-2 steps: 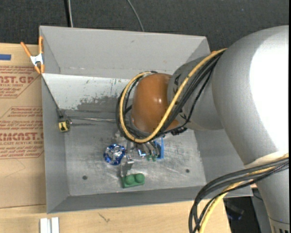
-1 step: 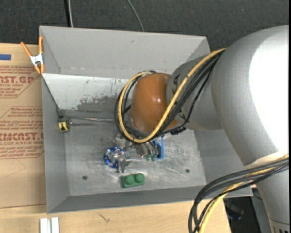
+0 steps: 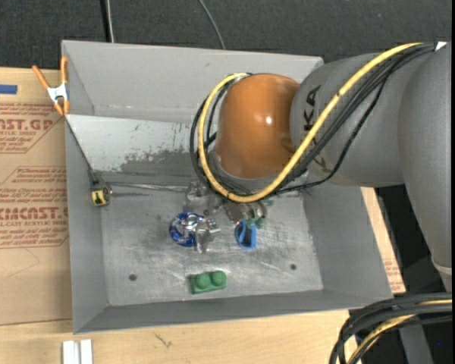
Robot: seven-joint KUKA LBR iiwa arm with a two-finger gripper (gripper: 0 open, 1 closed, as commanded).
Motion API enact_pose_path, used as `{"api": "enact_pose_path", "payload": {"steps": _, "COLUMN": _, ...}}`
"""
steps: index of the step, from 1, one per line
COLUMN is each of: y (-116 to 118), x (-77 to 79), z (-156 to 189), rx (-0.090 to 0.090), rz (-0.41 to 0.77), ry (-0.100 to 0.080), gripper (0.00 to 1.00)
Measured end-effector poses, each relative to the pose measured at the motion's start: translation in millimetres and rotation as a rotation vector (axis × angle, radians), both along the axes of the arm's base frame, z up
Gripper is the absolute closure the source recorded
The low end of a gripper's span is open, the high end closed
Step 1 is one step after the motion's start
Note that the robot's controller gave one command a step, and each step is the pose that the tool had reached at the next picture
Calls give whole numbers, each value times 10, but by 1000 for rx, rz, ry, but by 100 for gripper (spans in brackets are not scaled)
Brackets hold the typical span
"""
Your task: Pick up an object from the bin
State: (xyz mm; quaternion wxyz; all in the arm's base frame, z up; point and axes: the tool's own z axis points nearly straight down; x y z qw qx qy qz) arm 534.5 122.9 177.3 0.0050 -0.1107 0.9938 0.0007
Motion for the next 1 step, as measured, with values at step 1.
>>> {"api": "enact_pose_path", "payload": {"steps": 1, "y": 37, "x": 25, "z": 626, "rx": 0, "rz": 3, "ry": 0, "gripper": 100}}
